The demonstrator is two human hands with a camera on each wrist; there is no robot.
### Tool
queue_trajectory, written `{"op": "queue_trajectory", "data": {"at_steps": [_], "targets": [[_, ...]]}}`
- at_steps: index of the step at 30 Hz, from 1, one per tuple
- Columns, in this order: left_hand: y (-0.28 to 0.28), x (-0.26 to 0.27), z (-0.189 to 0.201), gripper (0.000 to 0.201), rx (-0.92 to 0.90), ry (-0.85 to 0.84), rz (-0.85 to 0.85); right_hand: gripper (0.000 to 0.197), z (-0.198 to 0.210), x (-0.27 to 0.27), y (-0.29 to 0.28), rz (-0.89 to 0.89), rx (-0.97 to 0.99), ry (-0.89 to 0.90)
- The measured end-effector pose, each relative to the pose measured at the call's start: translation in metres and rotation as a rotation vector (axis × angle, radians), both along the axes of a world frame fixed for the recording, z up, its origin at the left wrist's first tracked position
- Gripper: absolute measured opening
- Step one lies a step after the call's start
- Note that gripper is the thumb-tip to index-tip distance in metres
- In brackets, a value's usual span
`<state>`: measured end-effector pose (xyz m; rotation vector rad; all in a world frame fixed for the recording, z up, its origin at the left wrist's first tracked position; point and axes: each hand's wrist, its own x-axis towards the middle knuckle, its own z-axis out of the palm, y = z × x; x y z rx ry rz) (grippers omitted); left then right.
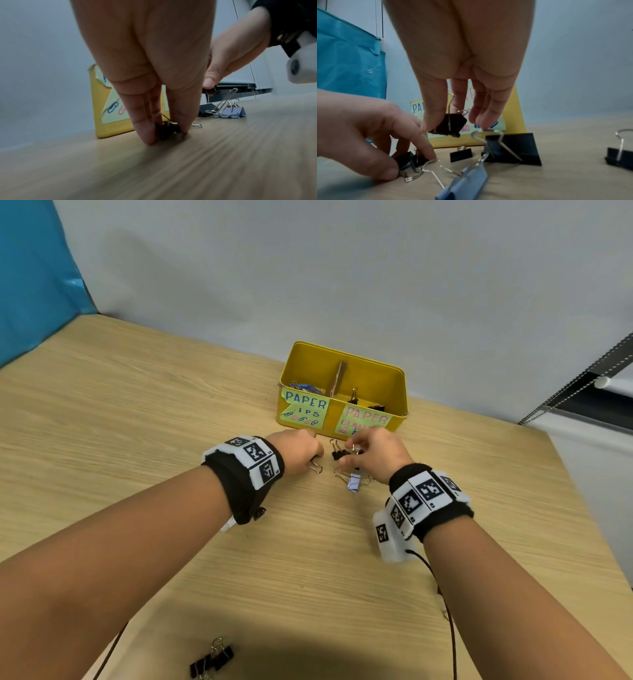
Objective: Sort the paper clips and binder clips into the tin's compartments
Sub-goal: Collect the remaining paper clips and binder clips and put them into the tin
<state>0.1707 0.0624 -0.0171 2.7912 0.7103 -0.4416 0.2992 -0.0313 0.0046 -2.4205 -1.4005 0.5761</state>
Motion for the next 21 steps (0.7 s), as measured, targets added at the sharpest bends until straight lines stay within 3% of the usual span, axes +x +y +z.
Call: {"op": "queue_trajectory", "data": {"at_steps": [5, 9, 21], "targets": [[-0.005, -0.004, 0.000, 0.035, 0.012, -0.031, -0.006, 0.028, -0.015, -0.011, 0.020, 0.179, -0.173, -0.105], [-0.007, -0.015, -0.003, 0.041, 0.013, -0.041, 0.012, 0.023, -0.029, -0.019, 0.032, 0.215, -0.235, -0.222], [-0.004, -0.039, 0.005, 0.032, -0.071, -0.273, 0.122, 0.022, -0.012, -0.034, -0.007, 0.234, -0.102, -0.065]]}}
